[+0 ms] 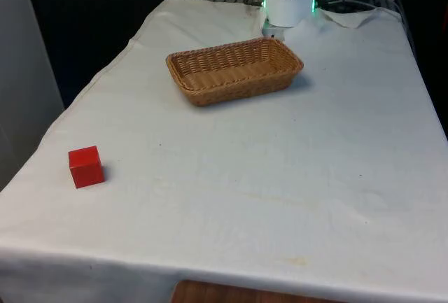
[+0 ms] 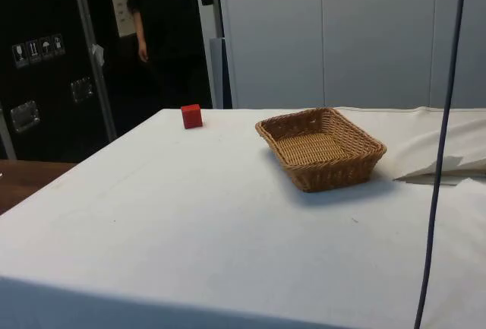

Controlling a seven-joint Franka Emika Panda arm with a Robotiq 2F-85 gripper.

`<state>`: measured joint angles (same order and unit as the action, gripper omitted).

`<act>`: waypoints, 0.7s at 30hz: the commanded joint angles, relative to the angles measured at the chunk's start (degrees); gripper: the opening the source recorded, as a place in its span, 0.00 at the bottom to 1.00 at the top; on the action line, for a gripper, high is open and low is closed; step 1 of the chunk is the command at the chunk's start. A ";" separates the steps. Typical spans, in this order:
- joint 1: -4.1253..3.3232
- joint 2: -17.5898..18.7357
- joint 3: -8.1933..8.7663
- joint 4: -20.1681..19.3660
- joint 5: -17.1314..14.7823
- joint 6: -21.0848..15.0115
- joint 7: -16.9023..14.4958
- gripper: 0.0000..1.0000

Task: Pick up the cube and place it into the basket.

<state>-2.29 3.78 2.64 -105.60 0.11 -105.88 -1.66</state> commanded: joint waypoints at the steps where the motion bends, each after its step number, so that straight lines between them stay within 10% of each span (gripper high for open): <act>1: 0.11 0.92 0.11 1.03 -0.06 0.23 0.11 1.00; 21: 1.03 8.54 2.01 9.57 -0.40 0.34 -1.15 1.00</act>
<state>-1.49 11.69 4.58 -96.77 0.11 -105.88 -2.46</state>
